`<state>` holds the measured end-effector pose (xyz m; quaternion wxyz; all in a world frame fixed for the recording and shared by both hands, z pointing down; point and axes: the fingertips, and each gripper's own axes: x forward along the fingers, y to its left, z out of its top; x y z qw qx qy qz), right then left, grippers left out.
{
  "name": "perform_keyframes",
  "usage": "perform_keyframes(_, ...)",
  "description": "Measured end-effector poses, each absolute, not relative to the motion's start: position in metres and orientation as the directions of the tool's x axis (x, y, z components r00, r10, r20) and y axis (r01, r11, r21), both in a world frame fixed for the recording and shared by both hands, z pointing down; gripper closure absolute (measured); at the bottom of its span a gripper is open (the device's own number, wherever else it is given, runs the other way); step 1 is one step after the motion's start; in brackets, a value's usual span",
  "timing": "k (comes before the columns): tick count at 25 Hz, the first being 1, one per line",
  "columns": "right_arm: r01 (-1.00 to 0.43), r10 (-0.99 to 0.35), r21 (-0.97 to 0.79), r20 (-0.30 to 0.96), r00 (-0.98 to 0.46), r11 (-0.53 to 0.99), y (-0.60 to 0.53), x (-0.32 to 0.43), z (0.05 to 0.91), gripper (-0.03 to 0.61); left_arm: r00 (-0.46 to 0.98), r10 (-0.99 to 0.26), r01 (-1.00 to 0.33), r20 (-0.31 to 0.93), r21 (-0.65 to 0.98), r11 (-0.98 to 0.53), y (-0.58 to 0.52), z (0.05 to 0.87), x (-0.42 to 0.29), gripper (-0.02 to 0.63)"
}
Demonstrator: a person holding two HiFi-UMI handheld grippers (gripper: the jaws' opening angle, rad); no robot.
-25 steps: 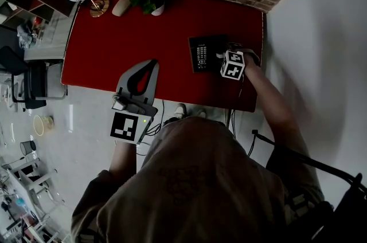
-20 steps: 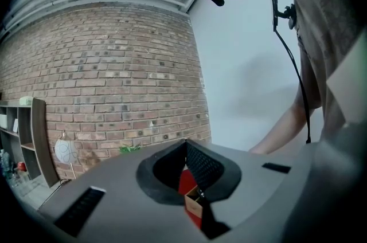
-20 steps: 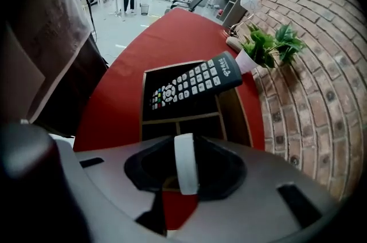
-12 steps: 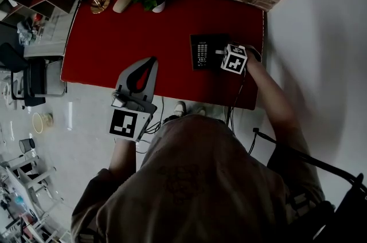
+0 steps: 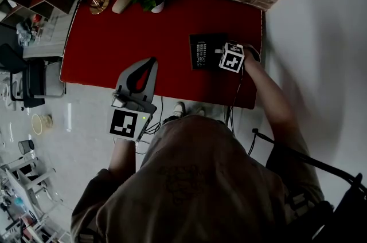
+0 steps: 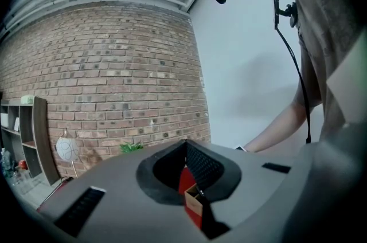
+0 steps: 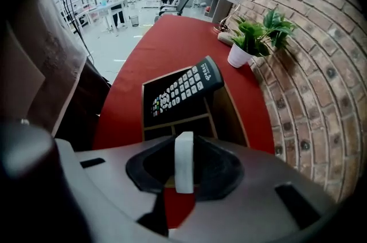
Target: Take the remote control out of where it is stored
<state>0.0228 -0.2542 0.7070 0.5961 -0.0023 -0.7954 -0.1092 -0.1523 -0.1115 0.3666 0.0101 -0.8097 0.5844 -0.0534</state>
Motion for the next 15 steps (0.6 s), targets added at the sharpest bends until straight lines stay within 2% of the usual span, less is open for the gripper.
perform_keyframes(15, 0.125, -0.159, 0.212, 0.927, -0.339, 0.969, -0.243, 0.027, 0.661, 0.495, 0.316, -0.946, -0.943, 0.068, -0.087, -0.321, -0.105, 0.366, -0.155, 0.603)
